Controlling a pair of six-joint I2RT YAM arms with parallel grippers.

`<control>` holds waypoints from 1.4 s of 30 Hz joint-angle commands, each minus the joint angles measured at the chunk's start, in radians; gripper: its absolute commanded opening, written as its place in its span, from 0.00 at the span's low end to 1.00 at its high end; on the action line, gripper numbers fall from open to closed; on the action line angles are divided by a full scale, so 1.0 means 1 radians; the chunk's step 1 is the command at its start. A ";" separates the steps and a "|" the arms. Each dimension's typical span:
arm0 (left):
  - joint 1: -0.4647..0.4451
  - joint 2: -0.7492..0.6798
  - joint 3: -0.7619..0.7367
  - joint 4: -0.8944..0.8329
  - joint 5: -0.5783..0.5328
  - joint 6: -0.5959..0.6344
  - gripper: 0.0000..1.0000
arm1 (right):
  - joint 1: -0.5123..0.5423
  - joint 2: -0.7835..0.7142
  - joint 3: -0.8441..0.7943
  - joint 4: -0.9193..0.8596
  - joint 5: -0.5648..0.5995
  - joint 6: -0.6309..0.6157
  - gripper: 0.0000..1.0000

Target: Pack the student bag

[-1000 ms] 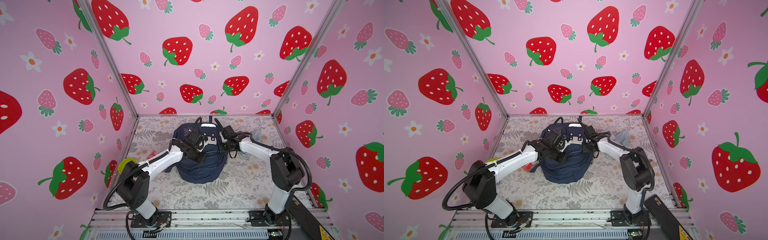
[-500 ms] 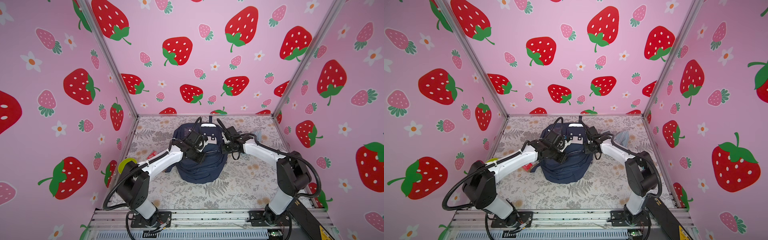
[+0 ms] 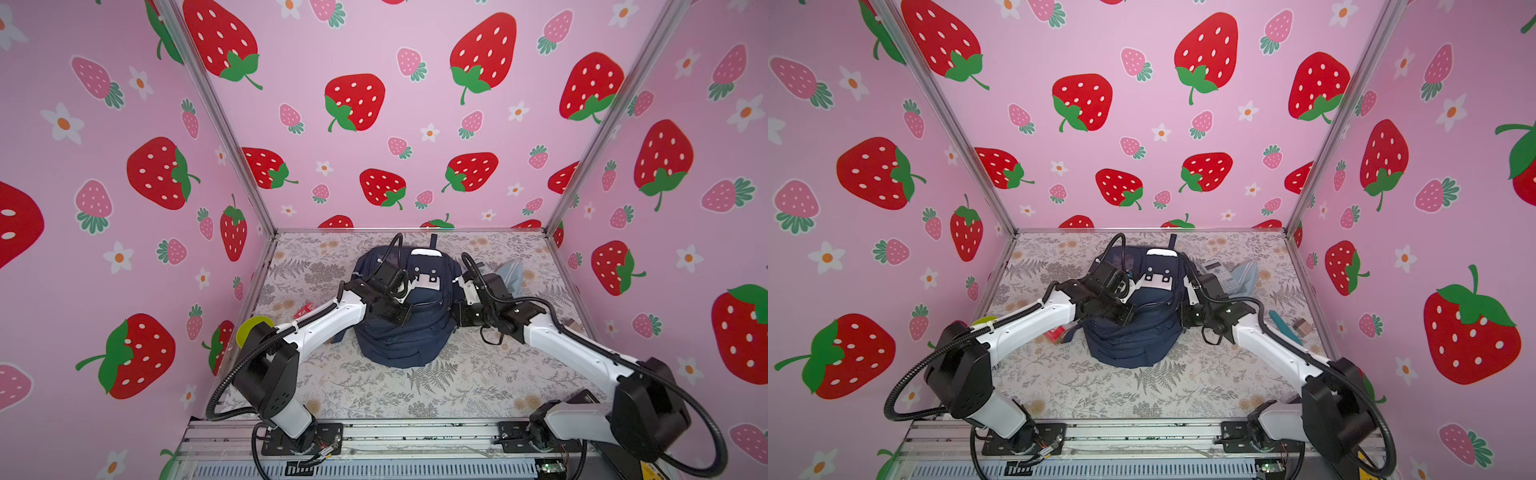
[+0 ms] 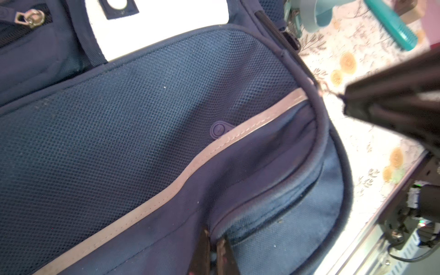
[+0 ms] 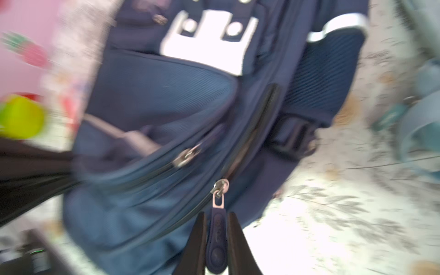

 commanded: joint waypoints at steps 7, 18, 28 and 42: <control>-0.002 -0.027 0.094 -0.132 0.005 0.082 0.51 | 0.005 -0.105 -0.135 0.191 -0.187 0.160 0.00; -0.063 -0.016 0.074 -0.253 -0.227 0.228 0.63 | -0.022 -0.128 -0.144 0.174 -0.192 0.151 0.00; -0.036 0.078 0.138 -0.207 -0.216 0.204 0.04 | -0.066 -0.156 -0.160 0.166 -0.226 0.143 0.00; -0.037 0.112 0.367 -0.161 -0.097 -0.015 0.00 | 0.055 -0.289 -0.141 0.034 -0.037 0.153 0.06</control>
